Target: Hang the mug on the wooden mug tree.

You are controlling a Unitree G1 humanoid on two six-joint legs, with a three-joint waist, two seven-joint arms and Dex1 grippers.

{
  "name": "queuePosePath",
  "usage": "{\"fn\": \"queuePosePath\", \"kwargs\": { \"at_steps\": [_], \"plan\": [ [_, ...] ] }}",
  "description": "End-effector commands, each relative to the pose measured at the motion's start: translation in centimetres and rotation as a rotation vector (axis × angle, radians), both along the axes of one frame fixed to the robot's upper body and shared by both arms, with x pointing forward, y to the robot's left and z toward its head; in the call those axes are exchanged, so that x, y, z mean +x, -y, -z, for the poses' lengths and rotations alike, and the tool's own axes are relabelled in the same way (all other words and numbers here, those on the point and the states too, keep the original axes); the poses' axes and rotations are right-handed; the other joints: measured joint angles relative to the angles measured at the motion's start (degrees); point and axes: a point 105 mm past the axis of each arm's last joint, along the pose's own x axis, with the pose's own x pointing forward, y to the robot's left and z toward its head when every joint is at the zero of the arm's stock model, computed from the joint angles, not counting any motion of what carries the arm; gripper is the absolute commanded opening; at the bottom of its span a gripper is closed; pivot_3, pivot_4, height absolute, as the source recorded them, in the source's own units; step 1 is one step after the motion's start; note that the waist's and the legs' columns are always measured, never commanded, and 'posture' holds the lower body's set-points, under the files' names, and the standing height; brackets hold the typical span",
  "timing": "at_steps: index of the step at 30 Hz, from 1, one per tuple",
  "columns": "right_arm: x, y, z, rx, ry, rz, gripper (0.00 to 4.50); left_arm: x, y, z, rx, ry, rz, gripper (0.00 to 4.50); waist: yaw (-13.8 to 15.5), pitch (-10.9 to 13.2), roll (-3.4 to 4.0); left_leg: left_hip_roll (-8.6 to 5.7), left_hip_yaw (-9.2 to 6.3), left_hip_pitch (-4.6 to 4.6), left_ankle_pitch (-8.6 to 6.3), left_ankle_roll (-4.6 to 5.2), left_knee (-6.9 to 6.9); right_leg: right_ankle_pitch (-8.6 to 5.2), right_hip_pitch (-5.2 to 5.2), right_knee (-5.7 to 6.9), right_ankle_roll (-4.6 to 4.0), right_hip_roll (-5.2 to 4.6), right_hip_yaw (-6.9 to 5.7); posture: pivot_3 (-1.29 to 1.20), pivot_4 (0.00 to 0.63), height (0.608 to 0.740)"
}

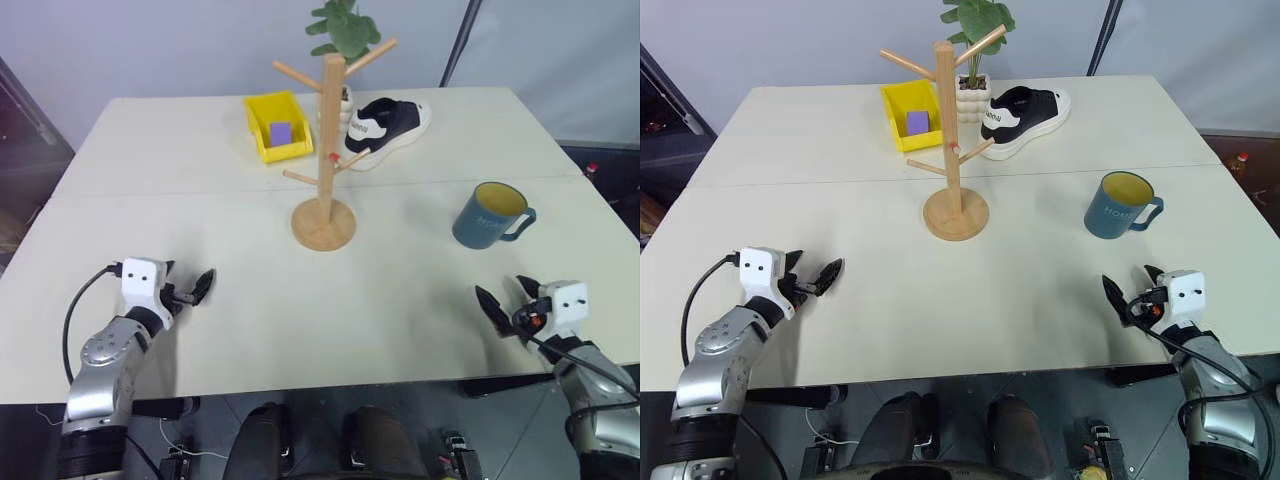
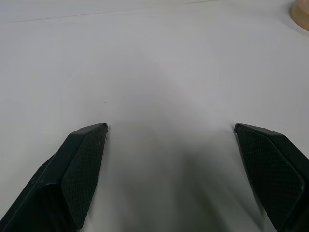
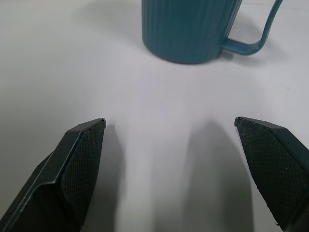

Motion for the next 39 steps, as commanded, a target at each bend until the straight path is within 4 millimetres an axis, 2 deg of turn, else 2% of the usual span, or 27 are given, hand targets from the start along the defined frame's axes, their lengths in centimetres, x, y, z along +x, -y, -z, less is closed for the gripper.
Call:
{"fn": "queuePosePath", "kwargs": {
  "at_steps": [1,9,13,18,25,29,33,39],
  "plan": [
    [0.2,0.5,0.0,-0.018,0.009,0.008,4.44,-0.3,-0.1,0.4,-0.024,-0.004,-0.019,4.5,0.03,-0.01,0.01,0.0,0.0,0.0,0.0,0.0,0.0,0.0,0.01,0.0,0.0,0.0,0.0,0.0,0.15,0.74],
    [0.1,1.0,0.6,-0.008,-0.003,0.032,4.44,-0.1,0.9,0.4,-0.051,-0.01,-0.003,4.5,0.09,-0.04,-0.01,0.0,0.0,0.03,0.0,0.01,0.0,0.07,0.07,-0.05,0.12,0.0,0.0,0.0,0.15,0.74],
    [-0.1,1.2,0.9,-0.011,-0.019,0.051,4.44,0.0,2.9,-0.4,-0.042,0.012,0.074,4.5,0.11,-0.06,-0.04,0.0,-0.01,0.03,0.0,0.01,0.01,0.1,0.12,-0.15,0.09,0.0,0.0,0.0,0.15,0.74],
    [0.3,1.3,0.3,-0.012,0.004,0.08,4.44,-0.6,7.1,-2.3,-0.098,0.079,0.264,4.5,0.11,-0.06,-0.07,0.0,-0.01,0.0,-0.04,0.06,0.01,0.1,0.21,-0.4,-0.01,0.0,-0.01,0.0,0.15,0.74],
    [1.8,3.2,-2.3,0.036,0.103,0.228,4.44,-3.5,14.7,-4.2,-0.127,0.078,0.712,4.5,0.02,-0.02,0.12,0.0,0.01,-0.05,-0.04,0.07,-0.01,0.09,0.17,-0.45,-0.11,0.0,0.0,0.0,0.15,0.74],
    [3.0,4.3,-3.1,0.019,0.13,0.299,4.44,-4.4,17.7,-5.7,-0.113,0.101,0.886,4.5,0.09,-0.02,0.17,-0.02,0.02,-0.12,-0.03,0.09,0.0,0.11,0.11,-0.44,-0.07,0.02,-0.01,0.0,0.15,0.74],
    [4.1,4.6,-3.8,0.008,0.152,0.323,4.44,-4.8,18.8,-6.6,-0.088,0.124,0.95,4.5,0.09,-0.03,0.19,-0.03,0.05,-0.15,-0.01,0.12,0.0,0.24,0.11,-0.43,0.16,0.09,-0.02,0.0,0.15,0.74],
    [5.1,5.2,-4.3,-0.014,0.162,0.345,4.44,-5.0,19.2,-7.3,-0.084,0.144,0.962,4.5,0.08,-0.01,0.23,-0.03,0.05,-0.16,0.0,0.15,0.04,0.33,0.12,-0.43,0.34,0.19,-0.02,0.0,0.15,0.74]
  ]
}}
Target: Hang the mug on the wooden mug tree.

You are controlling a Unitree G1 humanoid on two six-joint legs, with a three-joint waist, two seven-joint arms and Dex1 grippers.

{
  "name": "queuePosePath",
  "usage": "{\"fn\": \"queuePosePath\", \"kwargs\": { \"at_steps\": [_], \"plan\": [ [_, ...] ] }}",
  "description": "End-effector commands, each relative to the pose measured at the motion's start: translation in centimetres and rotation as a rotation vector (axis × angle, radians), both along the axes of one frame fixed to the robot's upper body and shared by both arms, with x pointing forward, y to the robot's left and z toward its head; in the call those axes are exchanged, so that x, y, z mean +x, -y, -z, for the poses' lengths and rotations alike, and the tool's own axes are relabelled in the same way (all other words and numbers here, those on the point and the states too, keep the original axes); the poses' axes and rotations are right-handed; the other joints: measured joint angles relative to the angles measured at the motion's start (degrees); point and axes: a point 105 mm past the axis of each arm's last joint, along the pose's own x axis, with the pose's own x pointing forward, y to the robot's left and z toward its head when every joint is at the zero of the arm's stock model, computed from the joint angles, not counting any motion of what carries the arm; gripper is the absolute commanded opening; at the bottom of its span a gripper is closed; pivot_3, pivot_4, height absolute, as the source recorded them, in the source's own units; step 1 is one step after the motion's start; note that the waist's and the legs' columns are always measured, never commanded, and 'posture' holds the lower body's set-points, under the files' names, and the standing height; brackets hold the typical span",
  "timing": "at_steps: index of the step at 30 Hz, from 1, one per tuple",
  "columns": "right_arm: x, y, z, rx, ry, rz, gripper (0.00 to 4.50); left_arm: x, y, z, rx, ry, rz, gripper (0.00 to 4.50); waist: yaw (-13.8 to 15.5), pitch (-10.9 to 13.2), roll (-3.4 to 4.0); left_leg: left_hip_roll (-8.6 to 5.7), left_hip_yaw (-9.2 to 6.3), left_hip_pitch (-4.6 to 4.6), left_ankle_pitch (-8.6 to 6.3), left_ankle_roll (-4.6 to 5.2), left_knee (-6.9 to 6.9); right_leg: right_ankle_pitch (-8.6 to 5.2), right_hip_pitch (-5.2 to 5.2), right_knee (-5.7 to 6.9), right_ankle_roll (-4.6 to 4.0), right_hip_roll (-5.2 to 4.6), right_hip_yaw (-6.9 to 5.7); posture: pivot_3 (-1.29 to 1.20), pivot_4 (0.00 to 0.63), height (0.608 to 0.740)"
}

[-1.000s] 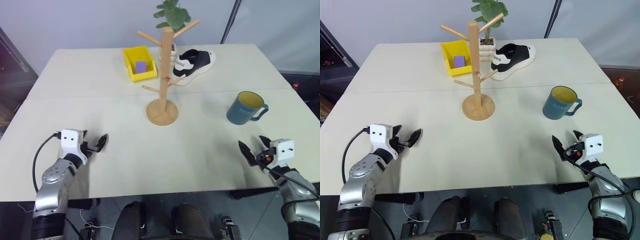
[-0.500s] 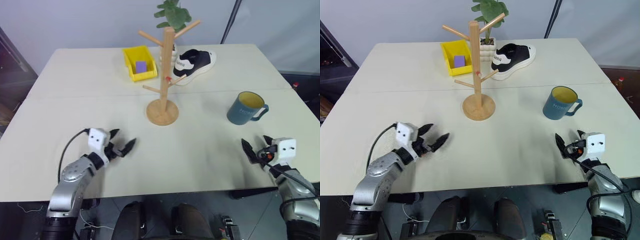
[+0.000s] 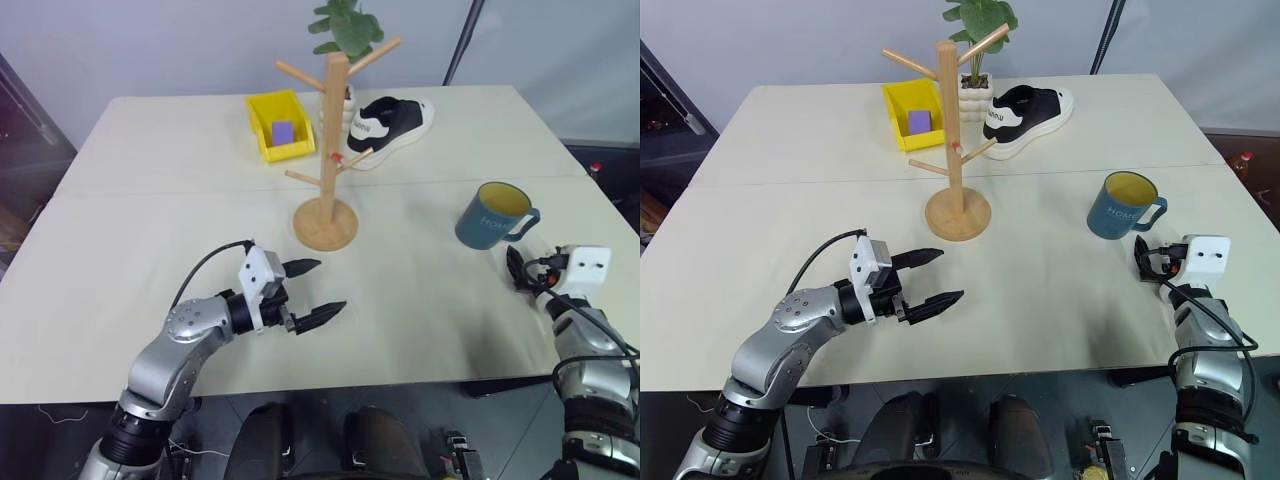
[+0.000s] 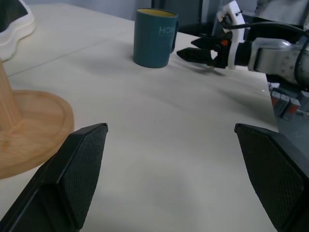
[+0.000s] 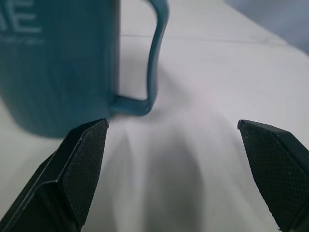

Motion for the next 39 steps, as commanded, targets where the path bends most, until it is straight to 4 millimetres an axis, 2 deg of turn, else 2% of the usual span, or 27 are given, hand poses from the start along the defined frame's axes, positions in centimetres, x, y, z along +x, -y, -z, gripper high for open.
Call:
{"fn": "queuePosePath", "kwargs": {
  "at_steps": [1,11,20,23,29,30,34,36,39],
  "plan": [
    [0.4,0.7,-1.7,-0.034,0.049,0.019,4.44,-0.6,0.5,-1.3,-0.013,0.05,0.03,4.5,-0.02,0.0,0.0,0.0,0.0,0.0,0.01,0.01,0.02,0.01,0.01,0.0,0.01,0.01,0.0,0.0,0.15,0.74],
    [2.3,0.5,-2.4,-0.04,0.049,0.013,4.44,-0.3,0.3,-1.3,0.01,0.07,0.016,4.5,-0.05,0.0,0.0,0.0,0.01,0.0,0.02,0.02,0.04,0.02,0.02,0.0,0.05,0.06,0.02,0.0,0.15,0.74],
    [3.7,0.6,-2.2,-0.03,0.043,0.004,4.44,-0.1,0.1,-1.5,0.017,0.077,0.012,4.5,-0.03,0.0,0.0,0.01,0.01,0.0,0.03,0.01,0.05,0.03,0.03,0.0,0.06,0.08,0.02,0.0,0.15,0.74],
    [3.9,0.3,-2.0,-0.025,0.039,-0.015,3.59,-0.1,0.0,-1.5,0.019,0.079,0.008,4.5,-0.07,0.0,0.0,0.01,0.01,0.0,0.03,0.01,0.06,0.03,0.03,0.0,0.07,0.08,0.02,0.0,0.15,0.74],
    [4.1,-0.4,-1.6,-0.007,0.036,-0.051,0.41,0.1,-0.1,-1.6,0.021,0.082,-0.001,4.5,-0.02,0.0,0.0,0.01,0.01,0.0,0.03,0.0,0.07,0.03,0.04,0.01,0.07,0.09,0.02,0.0,0.15,0.74],
    [4.1,-0.5,-1.6,-0.006,0.037,-0.056,0.06,0.1,-0.1,-1.6,0.021,0.082,-0.002,4.5,-0.01,0.0,0.0,0.01,0.01,0.0,0.03,0.0,0.07,0.04,0.05,0.01,0.07,0.08,0.02,0.0,0.15,0.74],
    [4.0,-1.2,-1.8,-0.011,0.053,-0.092,0.06,0.1,-0.3,-1.5,0.023,0.08,-0.009,4.5,-0.01,0.0,0.01,0.01,0.01,0.01,0.04,-0.01,0.08,0.04,0.06,0.01,0.08,0.09,0.02,0.0,0.15,0.74],
    [3.9,-1.8,-2.3,-0.069,0.054,-0.119,0.06,0.2,-0.5,-1.5,0.026,0.083,-0.02,4.5,-0.01,0.01,0.01,0.02,0.01,0.01,0.04,-0.01,0.08,0.04,0.06,0.01,0.08,0.09,0.02,0.0,0.15,0.74],
    [3.7,-4.6,-4.3,-0.226,0.08,-0.234,0.06,0.6,-1.4,-1.5,0.034,0.095,-0.064,4.5,-0.07,0.02,0.03,0.02,0.0,0.0,0.04,-0.01,0.08,0.04,0.05,0.01,0.08,0.09,0.02,0.0,0.15,0.74]
  ]
}}
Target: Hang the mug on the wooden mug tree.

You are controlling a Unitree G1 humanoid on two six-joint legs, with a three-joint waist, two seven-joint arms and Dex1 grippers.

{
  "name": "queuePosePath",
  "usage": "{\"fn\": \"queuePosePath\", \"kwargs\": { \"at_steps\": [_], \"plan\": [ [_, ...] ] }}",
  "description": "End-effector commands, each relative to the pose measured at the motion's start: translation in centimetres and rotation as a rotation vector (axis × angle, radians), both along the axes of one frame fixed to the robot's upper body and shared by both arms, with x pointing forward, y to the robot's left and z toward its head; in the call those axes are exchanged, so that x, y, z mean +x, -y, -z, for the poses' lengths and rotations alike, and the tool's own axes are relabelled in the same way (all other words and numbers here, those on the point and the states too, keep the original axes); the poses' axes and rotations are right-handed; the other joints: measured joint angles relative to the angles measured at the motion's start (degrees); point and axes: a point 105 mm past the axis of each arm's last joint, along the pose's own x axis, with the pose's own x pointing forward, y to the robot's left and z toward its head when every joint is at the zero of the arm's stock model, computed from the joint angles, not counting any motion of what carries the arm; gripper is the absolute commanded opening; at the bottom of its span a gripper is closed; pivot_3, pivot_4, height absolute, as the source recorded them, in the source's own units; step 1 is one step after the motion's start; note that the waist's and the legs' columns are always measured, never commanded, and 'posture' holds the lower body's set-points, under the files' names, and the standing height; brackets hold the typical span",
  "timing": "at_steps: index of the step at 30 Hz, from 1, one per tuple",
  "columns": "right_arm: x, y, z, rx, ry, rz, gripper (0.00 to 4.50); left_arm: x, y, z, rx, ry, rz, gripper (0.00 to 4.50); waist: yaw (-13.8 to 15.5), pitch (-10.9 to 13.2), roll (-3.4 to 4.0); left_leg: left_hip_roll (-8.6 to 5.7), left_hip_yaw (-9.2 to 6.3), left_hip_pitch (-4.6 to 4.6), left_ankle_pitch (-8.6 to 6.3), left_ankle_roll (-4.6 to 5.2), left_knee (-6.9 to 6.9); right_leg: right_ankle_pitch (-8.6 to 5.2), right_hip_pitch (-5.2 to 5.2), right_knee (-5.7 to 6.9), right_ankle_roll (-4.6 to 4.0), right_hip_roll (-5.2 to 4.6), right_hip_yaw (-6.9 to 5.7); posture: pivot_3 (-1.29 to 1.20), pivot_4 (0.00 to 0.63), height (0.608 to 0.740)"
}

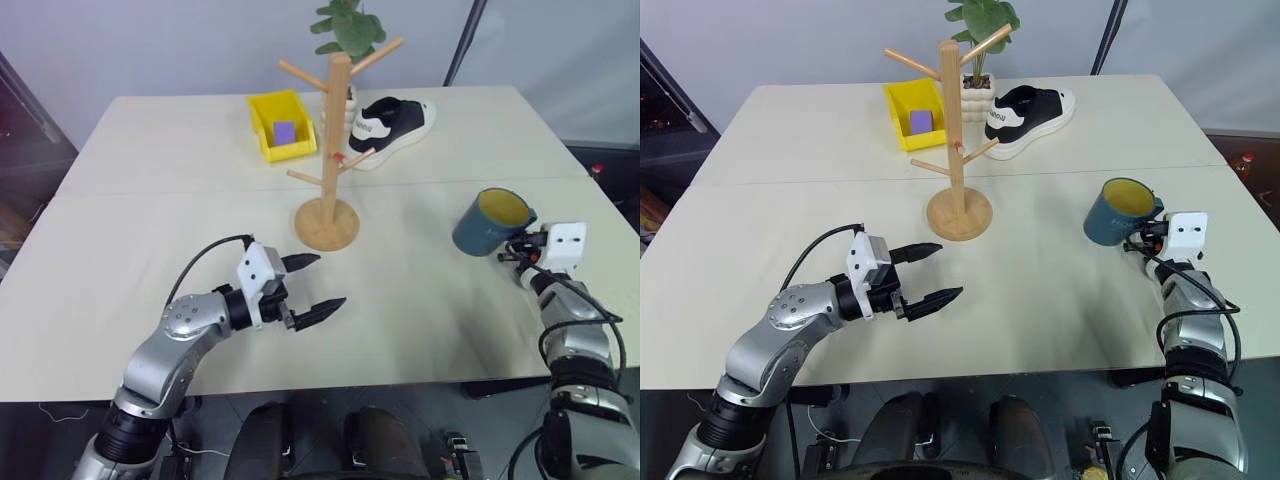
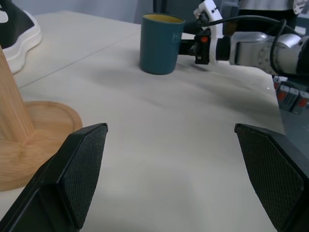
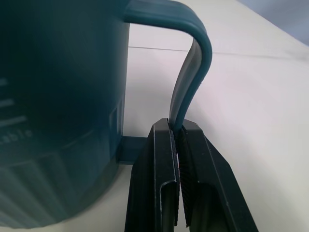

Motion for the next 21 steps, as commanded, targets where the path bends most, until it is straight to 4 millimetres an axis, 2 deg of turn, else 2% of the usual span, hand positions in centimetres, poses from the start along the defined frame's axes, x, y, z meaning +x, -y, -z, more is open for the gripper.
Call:
{"fn": "queuePosePath", "kwargs": {
  "at_steps": [1,2,6,8,10,12,16,21],
  "plan": [
    [-0.1,-3.8,-4.9,-0.196,0.123,-0.162,0.06,0.6,-1.4,-0.8,0.001,0.053,-0.059,4.5,-0.15,0.03,0.06,0.01,0.0,0.0,0.0,0.0,-0.01,0.0,-0.02,0.0,0.0,0.0,0.0,0.0,0.15,0.74],
    [-0.3,-4.8,-5.7,-0.234,0.14,-0.203,0.06,0.9,-1.9,-0.9,0.004,0.06,-0.079,4.5,-0.22,0.04,0.09,0.02,0.0,0.0,0.0,0.0,-0.01,0.0,-0.03,0.03,0.0,0.0,0.01,0.0,0.15,0.74],
    [-2.3,-11.5,-9.6,-0.428,0.199,-0.461,0.06,2.0,-4.3,-0.9,0.032,0.082,-0.165,4.5,-0.16,0.07,0.19,0.04,-0.01,0.01,0.02,-0.04,-0.01,0.0,-0.1,0.12,0.0,0.02,0.02,0.0,0.15,0.74],
    [-3.0,-13.6,-10.7,-0.481,0.205,-0.517,0.06,2.3,-5.1,-1.0,0.042,0.089,-0.183,4.5,-0.1,0.07,0.17,0.05,-0.01,0.0,0.02,-0.04,-0.02,0.0,-0.12,0.12,0.0,0.02,0.02,0.0,0.15,0.74],
    [-3.6,-15.7,-12.6,-0.501,0.244,-0.548,0.06,2.8,-5.9,-1.0,0.056,0.103,-0.209,4.5,0.06,0.07,0.14,0.06,-0.02,0.0,0.01,-0.04,-0.01,0.0,-0.1,0.1,0.0,0.02,0.01,0.0,0.15,0.74],
    [-4.4,-17.5,-13.2,-0.532,0.234,-0.615,0.06,3.0,-6.4,-1.1,0.062,0.113,-0.221,4.5,0.19,0.08,0.11,0.05,-0.02,-0.04,0.01,-0.04,0.0,0.0,-0.13,0.1,0.0,-0.01,0.01,0.0,0.15,0.74],
    [-5.2,-20.1,-13.6,-0.578,0.201,-0.664,0.06,3.4,-7.2,-2.0,0.036,0.136,-0.244,4.5,0.22,0.11,0.0,0.04,-0.05,-0.14,0.0,-0.01,0.01,0.0,-0.17,0.04,-0.01,-0.07,-0.04,0.0,0.15,0.74],
    [-5.1,-21.3,-14.2,-0.582,0.178,-0.66,0.06,3.3,-7.6,-2.8,0.003,0.134,-0.229,4.5,0.06,0.11,-0.01,0.03,-0.06,-0.18,-0.01,-0.01,0.01,0.0,-0.22,0.04,-0.02,-0.11,-0.04,0.0,0.15,0.74]
  ]
}}
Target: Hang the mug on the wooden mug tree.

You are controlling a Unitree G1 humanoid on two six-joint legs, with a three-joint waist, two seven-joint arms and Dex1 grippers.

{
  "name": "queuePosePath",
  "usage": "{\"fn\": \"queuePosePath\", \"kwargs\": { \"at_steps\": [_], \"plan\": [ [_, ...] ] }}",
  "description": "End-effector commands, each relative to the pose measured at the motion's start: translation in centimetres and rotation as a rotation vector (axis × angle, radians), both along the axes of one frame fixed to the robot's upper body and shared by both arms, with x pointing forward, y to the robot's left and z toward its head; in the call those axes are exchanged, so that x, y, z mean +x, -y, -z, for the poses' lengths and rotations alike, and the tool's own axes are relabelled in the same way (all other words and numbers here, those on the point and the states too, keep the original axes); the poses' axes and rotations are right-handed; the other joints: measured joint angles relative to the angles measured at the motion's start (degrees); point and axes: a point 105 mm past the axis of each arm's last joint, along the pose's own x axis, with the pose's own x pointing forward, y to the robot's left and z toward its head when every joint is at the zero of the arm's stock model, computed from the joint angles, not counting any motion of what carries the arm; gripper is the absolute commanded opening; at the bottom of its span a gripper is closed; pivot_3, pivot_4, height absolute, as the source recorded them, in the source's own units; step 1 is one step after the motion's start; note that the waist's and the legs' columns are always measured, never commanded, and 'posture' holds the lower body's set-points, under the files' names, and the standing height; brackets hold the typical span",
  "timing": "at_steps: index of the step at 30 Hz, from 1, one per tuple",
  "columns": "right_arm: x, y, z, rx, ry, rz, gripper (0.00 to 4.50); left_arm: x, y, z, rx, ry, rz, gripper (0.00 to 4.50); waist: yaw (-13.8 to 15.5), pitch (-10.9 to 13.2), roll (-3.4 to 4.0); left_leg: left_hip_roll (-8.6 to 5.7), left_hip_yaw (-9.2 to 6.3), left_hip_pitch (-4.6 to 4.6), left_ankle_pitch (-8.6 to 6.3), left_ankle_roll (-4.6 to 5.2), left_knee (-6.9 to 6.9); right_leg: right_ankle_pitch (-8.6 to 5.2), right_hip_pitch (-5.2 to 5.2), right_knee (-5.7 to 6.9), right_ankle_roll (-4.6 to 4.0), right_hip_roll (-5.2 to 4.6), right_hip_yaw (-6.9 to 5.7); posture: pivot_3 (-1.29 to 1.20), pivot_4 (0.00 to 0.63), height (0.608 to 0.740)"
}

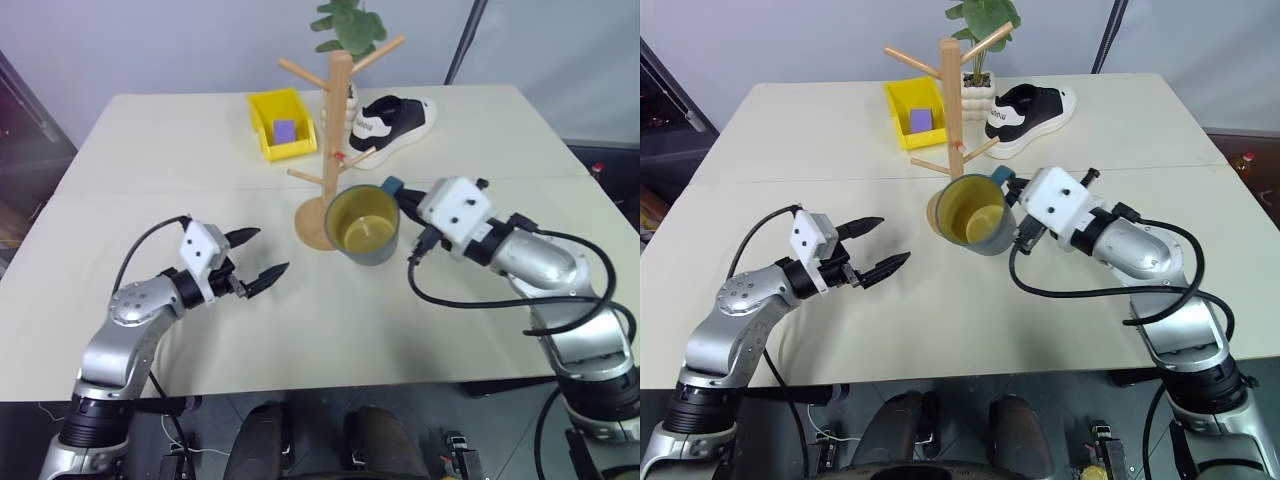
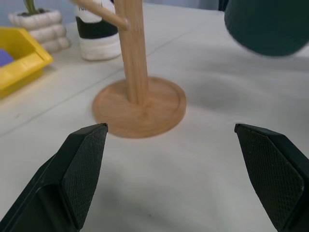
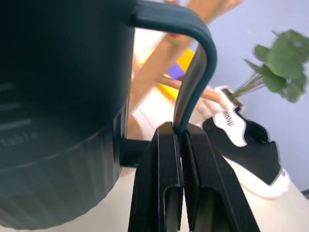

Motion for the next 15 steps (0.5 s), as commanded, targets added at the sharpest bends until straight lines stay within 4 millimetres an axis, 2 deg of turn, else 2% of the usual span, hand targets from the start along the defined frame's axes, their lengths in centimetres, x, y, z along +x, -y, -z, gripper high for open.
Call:
{"fn": "queuePosePath", "kwargs": {
  "at_steps": [1,7,15],
  "plan": [
    [-0.1,-0.6,-1.7,0.002,0.052,0.015,0.06,-0.5,-0.2,-1.5,-0.023,0.042,0.031,4.5,-0.09,0.0,0.0,0.0,0.0,0.0,0.0,0.0,0.0,0.0,0.0,0.0,0.0,0.0,0.0,0.0,0.15,0.74],
    [0.4,-1.5,-2.4,-0.024,0.062,0.025,0.06,-1.6,0.1,-2.3,-0.066,0.018,0.088,4.5,-0.13,0.0,0.0,0.0,0.0,-0.01,0.0,0.0,0.0,0.0,-0.01,0.0,-0.01,-0.01,0.0,0.0,0.15,0.74],
    [2.0,-2.9,-3.6,-0.082,0.103,0.039,0.06,-2.3,-0.4,-4.9,-0.134,0.029,0.116,4.5,-0.27,0.01,-0.01,-0.01,0.01,0.0,0.0,0.0,0.01,0.0,-0.03,0.02,-0.02,-0.01,-0.01,0.0,0.15,0.74]
  ]
}}
